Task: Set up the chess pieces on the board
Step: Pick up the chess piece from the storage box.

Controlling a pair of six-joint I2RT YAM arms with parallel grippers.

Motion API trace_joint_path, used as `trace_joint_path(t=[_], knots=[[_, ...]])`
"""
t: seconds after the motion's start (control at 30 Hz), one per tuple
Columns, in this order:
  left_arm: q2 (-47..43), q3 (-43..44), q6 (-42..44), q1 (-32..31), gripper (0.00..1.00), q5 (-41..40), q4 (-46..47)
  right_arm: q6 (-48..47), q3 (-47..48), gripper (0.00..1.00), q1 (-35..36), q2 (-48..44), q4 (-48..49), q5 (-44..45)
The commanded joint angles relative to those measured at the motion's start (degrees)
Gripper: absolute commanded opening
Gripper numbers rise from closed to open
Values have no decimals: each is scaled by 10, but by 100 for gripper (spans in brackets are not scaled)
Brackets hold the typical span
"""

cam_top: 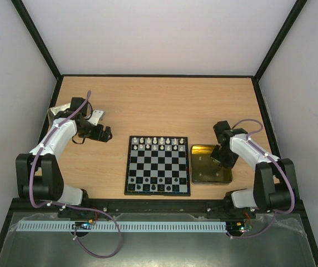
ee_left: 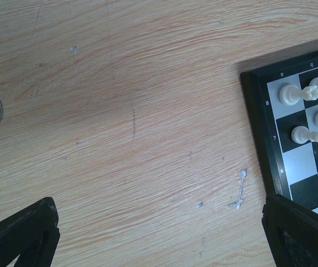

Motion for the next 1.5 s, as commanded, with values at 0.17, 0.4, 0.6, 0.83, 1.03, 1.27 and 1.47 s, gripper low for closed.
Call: trace_joint_path(t=[0.17, 0.4, 0.6, 0.83, 1.03, 1.27, 1.47], knots=[[-10, -5, -3, -2, 99, -3, -1, 6, -4, 13, -11, 2, 1, 29], [-7, -5, -2, -2, 99, -1, -2, 3, -7, 13, -11, 8, 5, 23], [-6, -5, -1, -2, 99, 1, -1, 8, -9, 10, -11, 13, 8, 24], [-4, -5, -2, -2, 99, 0, -2, 11, 36, 2, -11, -24, -40, 26], [-7, -6, -3, -2, 99, -4, -1, 14, 80, 2, 37, -72, -108, 30], [-1, -7, -4, -2, 99, -4, 0, 151, 86, 2, 298, -106, -173, 58], [3, -7, -3, -2, 99, -3, 1, 285, 76, 2, 527, -89, -164, 57]])
